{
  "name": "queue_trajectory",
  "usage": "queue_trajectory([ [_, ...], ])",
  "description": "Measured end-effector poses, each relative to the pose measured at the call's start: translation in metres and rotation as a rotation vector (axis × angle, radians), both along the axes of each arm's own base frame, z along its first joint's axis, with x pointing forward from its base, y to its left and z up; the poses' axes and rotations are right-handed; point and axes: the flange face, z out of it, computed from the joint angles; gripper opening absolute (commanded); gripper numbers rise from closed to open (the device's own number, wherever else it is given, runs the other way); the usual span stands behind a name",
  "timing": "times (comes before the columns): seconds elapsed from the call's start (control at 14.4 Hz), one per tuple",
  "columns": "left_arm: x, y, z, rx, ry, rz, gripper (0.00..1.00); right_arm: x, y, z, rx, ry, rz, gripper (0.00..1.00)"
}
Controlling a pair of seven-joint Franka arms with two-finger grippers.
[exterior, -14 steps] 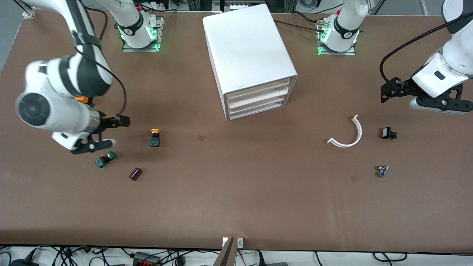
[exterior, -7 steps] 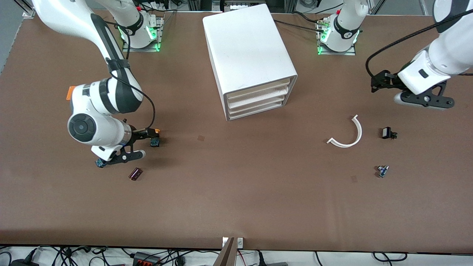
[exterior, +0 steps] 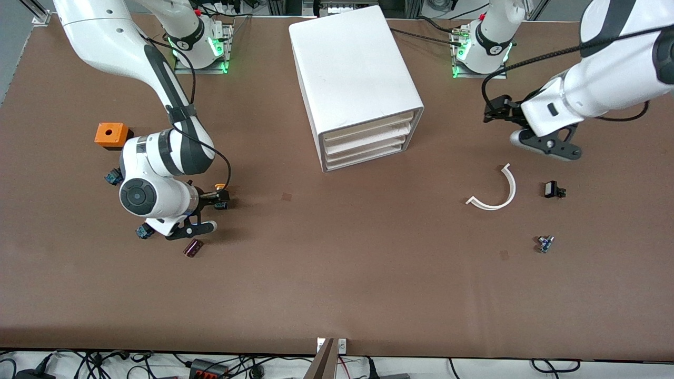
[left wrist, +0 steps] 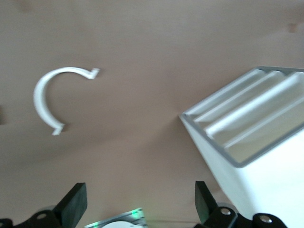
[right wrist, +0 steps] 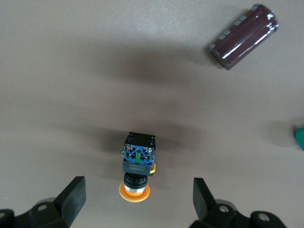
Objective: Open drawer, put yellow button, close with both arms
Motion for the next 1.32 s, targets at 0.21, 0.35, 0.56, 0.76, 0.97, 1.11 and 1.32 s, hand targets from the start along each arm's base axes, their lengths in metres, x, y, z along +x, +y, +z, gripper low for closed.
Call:
queue_trajectory([
  [0.21, 0.014, -0.021, -0.039, -0.248, 0.089, -0.036, 1.0, -0.001, -0.001, -0.021, -0.011, 0.016, -0.025, 1.0],
  [0.35, 0.024, -0.033, -0.068, -0.392, 0.127, -0.051, 1.0, -0.003, 0.0, -0.034, -0.017, 0.029, -0.034, 1.0],
  [0.56, 0.029, -0.05, -0.095, -0.52, 0.118, -0.099, 1.0, -0.005, 0.001, -0.046, -0.022, 0.044, -0.036, 1.0],
  [0.76, 0.018, -0.057, -0.137, -0.714, 0.103, -0.168, 1.0, -0.007, 0.004, -0.049, -0.03, 0.053, -0.054, 1.0],
  [0.97, -0.008, -0.056, -0.211, -0.952, 0.136, -0.109, 1.0, -0.01, 0.009, -0.051, -0.037, 0.058, -0.063, 1.0],
  [1.11, -0.026, -0.057, -0.246, -1.024, 0.152, -0.083, 1.0, -0.011, 0.008, -0.056, -0.039, 0.065, -0.063, 1.0],
  [1.32, -0.036, -0.06, -0.257, -1.071, 0.159, -0.053, 0.78, -0.013, 0.008, -0.065, -0.043, 0.079, -0.063, 0.92],
])
